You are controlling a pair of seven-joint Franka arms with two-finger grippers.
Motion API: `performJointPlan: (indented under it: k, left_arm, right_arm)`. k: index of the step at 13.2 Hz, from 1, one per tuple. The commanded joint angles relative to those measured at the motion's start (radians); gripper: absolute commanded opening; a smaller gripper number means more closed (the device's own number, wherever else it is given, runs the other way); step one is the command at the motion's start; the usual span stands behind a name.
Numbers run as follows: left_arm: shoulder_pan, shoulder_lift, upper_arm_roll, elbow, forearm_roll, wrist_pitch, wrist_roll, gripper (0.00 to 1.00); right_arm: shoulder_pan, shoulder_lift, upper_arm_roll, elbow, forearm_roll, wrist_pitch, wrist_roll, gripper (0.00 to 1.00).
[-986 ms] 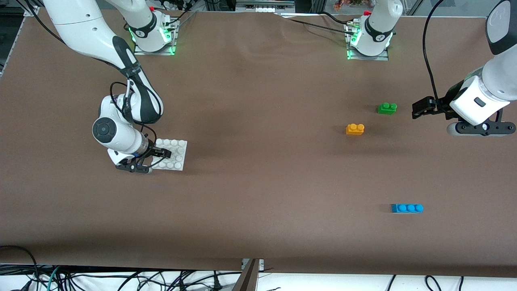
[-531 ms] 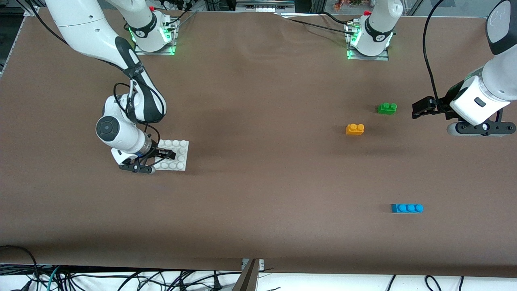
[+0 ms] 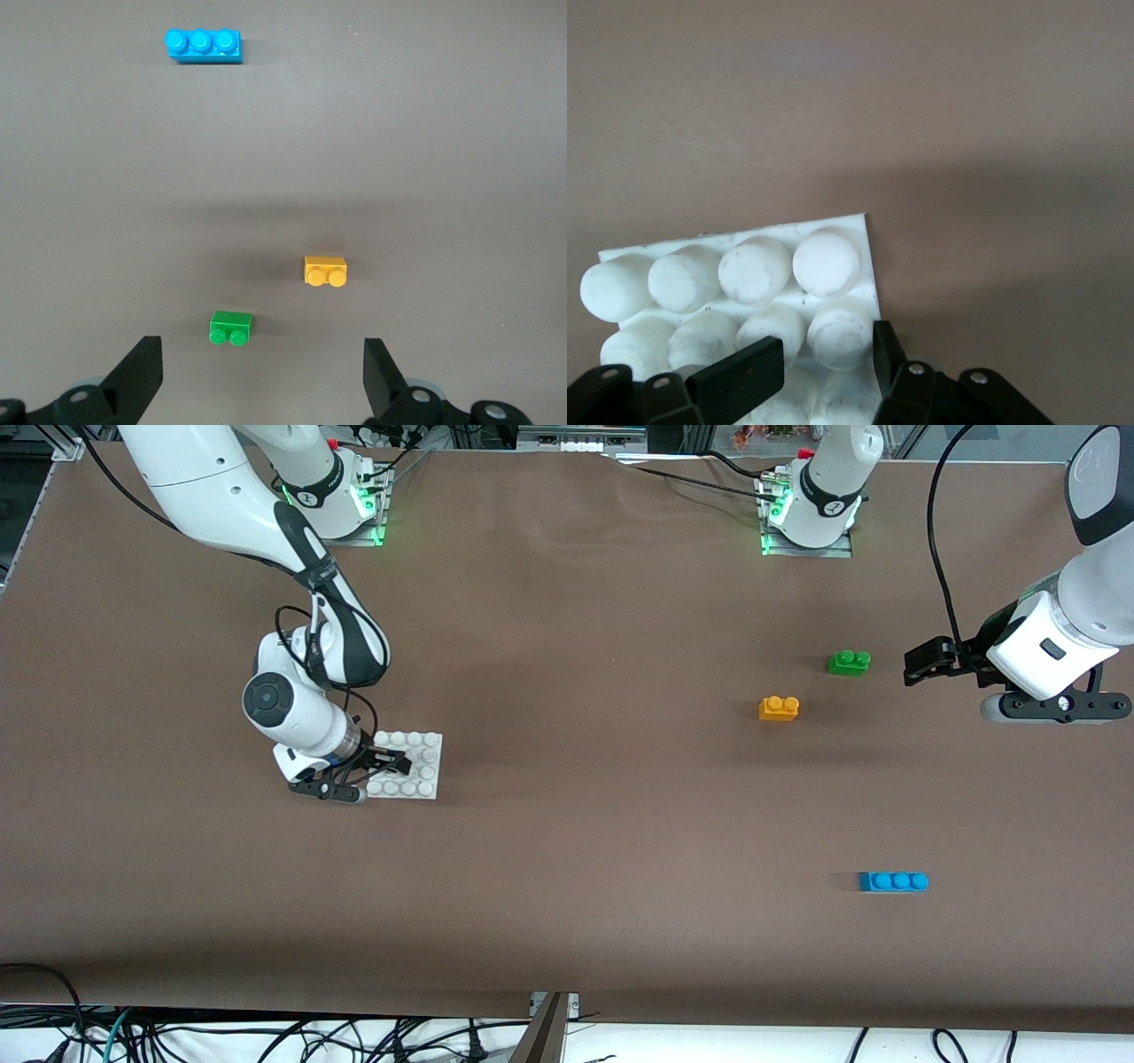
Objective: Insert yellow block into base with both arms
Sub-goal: 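Slide the white base plate with the right gripper toward the yellow block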
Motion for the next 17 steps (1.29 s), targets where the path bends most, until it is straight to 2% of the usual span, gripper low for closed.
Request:
performJointPlan:
  k: [1, 8, 17]
  left_arm:
    - [-0.001, 0.014, 0.003, 0.031, -0.004, -0.016, 0.012, 1.00]
    - [-0.001, 0.014, 0.001, 0.031, -0.006, -0.016, 0.007, 1.00]
    - [-0.007, 0.014, 0.000, 0.031, -0.006, -0.016, -0.001, 1.00]
  right_arm:
    - [0.052, 0.050, 0.010, 0.005, 0.023, 0.058, 0.087, 0.49]
    - [0.247, 0.108, 0.005, 0.095, 0.020, 0.058, 0.302, 0.49]
    - [0.438, 0.234, 0.002, 0.313, 0.002, 0.051, 0.457, 0.49]
